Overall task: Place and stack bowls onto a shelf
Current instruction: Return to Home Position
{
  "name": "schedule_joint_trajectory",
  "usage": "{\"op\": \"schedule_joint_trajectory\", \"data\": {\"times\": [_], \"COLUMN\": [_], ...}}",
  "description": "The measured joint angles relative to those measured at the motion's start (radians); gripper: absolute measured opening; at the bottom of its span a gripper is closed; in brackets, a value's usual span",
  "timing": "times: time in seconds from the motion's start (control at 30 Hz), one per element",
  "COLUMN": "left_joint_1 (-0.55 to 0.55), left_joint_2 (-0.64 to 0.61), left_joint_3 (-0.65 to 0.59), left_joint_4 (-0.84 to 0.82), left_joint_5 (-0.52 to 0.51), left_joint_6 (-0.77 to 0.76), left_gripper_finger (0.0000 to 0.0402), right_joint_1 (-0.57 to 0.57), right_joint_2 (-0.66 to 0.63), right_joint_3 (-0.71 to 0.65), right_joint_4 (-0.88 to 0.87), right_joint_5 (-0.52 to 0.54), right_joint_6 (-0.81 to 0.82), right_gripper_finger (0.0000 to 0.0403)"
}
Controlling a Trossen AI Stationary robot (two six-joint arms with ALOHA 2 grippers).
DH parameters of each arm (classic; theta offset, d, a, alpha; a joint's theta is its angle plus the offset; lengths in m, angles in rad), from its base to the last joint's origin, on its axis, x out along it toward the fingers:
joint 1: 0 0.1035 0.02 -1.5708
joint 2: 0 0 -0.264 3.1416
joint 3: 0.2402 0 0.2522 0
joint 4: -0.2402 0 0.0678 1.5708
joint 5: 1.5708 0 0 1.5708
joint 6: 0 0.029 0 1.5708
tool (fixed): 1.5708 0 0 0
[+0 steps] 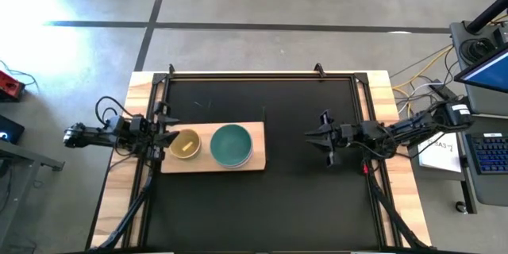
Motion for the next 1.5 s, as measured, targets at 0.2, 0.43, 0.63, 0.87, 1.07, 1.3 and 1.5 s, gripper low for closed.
{"op": "schedule_joint_trajectory", "data": {"times": [0.2,0.43,0.63,0.87,1.07,1.3,1.5], "left_joint_1": [0.000,0.000,0.000,0.000,0.000,0.000,0.000], "left_joint_2": [0.000,0.000,0.002,0.003,0.003,0.003,-0.005], "left_joint_3": [0.000,0.000,0.000,0.000,0.000,0.000,-0.001], "left_joint_4": [-0.023,-0.024,-0.024,-0.024,-0.025,-0.025,-0.027], "left_joint_5": [0.000,0.000,0.000,0.000,0.000,0.001,0.001], "left_joint_6": [-0.012,-0.013,-0.013,-0.013,-0.013,-0.013,-0.013], "left_gripper_finger": [0.0145,0.0145,0.0145,0.0145,0.0145,0.0145,0.0145], "right_joint_1": [0.000,0.000,0.000,0.000,0.000,0.000,0.000], "right_joint_2": [-0.100,-0.154,-0.171,-0.170,-0.169,-0.207,-0.336], "right_joint_3": [-0.059,-0.060,-0.060,-0.060,-0.060,-0.061,-0.061], "right_joint_4": [-0.005,-0.070,-0.127,-0.195,-0.240,-0.291,-0.392], "right_joint_5": [0.052,0.067,0.158,0.155,0.155,0.155,0.155], "right_joint_6": [-0.005,-0.052,-0.070,-0.011,-0.021,-0.022,-0.020], "right_gripper_finger": [0.0091,0.0086,0.0090,0.0090,0.0084,0.0091,0.0085]}}
